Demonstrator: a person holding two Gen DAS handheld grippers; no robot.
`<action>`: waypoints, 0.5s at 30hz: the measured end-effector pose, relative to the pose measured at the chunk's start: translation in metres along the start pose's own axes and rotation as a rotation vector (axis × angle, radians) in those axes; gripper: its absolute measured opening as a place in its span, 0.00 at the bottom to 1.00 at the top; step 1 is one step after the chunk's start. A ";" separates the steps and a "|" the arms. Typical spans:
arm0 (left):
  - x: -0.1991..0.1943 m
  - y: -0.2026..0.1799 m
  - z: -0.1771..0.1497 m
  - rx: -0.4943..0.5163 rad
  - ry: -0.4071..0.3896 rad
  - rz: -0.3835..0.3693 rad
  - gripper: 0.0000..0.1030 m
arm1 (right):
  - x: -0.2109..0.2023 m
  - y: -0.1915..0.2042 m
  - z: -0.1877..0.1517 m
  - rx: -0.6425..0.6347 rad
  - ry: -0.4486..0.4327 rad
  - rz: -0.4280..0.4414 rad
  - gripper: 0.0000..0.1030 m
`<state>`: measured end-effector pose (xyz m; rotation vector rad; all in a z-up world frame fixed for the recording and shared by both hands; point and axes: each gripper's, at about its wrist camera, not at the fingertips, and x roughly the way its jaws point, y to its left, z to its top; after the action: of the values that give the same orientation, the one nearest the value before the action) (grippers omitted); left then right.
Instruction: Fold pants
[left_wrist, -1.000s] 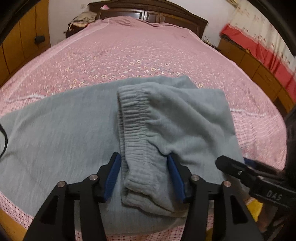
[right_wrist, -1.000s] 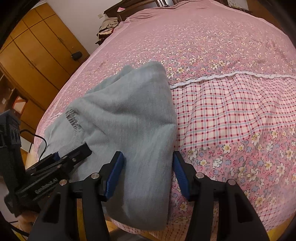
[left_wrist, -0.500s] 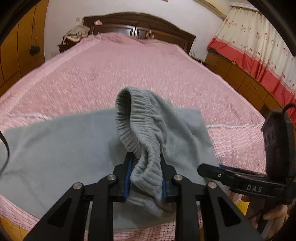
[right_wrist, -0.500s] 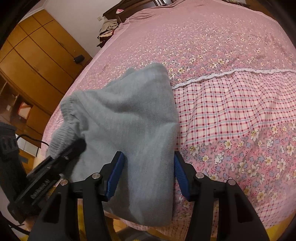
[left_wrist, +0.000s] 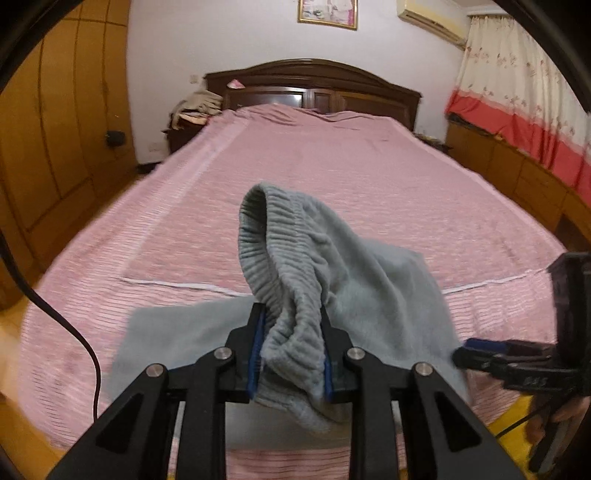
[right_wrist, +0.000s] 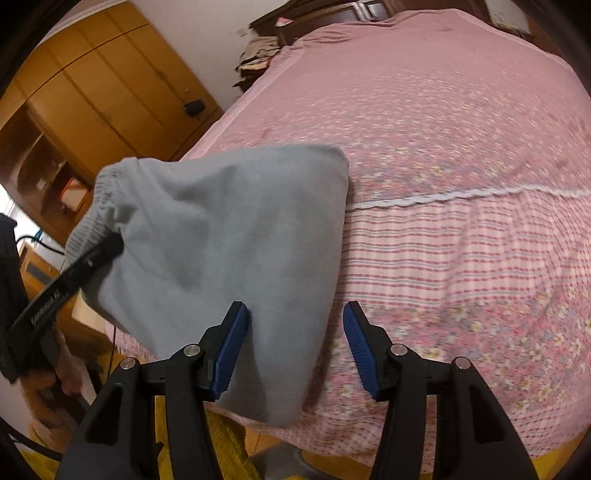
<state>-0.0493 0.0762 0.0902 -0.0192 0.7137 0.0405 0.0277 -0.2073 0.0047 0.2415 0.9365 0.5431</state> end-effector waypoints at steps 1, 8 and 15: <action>-0.001 0.009 -0.002 0.005 -0.002 0.034 0.25 | 0.002 0.004 0.000 -0.009 0.002 -0.002 0.54; 0.026 0.067 -0.024 -0.062 0.090 0.132 0.25 | 0.020 0.014 0.000 -0.037 0.043 -0.015 0.54; 0.064 0.091 -0.049 -0.092 0.193 0.154 0.36 | 0.034 0.029 -0.009 -0.054 0.061 -0.018 0.54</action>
<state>-0.0366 0.1673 0.0110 -0.0569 0.9046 0.2213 0.0266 -0.1647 -0.0123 0.1685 0.9805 0.5614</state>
